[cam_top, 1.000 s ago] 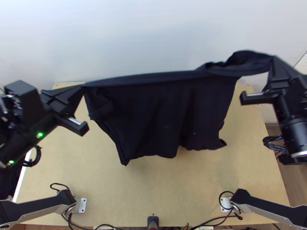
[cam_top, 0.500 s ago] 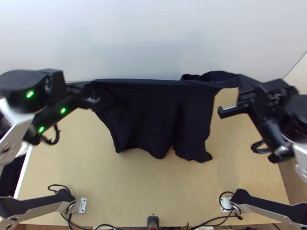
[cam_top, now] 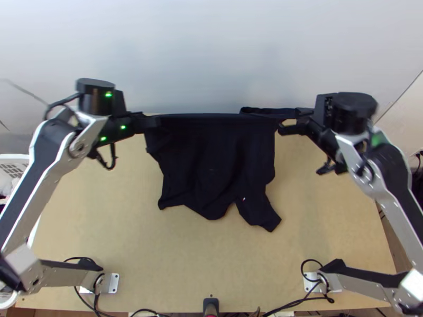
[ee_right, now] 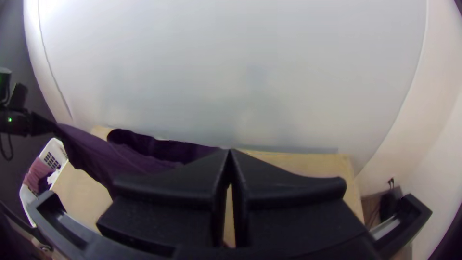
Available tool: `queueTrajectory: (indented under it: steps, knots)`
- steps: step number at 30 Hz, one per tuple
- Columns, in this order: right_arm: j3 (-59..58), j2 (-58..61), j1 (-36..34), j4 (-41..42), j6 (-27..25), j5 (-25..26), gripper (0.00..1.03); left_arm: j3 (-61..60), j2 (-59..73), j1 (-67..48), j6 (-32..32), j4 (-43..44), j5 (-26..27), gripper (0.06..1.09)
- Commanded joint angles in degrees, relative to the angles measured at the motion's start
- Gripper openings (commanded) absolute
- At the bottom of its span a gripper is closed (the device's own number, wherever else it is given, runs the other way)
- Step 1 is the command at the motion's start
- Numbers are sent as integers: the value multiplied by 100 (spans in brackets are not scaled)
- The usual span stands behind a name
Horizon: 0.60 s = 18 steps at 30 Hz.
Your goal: Fold the t-shirt
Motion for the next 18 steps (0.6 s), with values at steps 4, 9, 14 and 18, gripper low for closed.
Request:
queueTrajectory:
  steps: [4, 9, 14, 18]
  knots:
    - [-279, 1104, -809, 419, 852, -593, 3, -436, 1141, 163, -140, 793, 345, 10]
    - [-165, 1641, -1055, 516, 1248, -743, 3, -436, 1791, 172, -263, 1153, 380, 10]
    - [-218, 1895, -1152, 516, 1441, -743, 3, -436, 2248, 190, -456, 1390, 688, 10]
    - [-262, 1948, -1134, 507, 1529, -743, 3, -418, 2503, 234, -615, 1496, 855, 13]
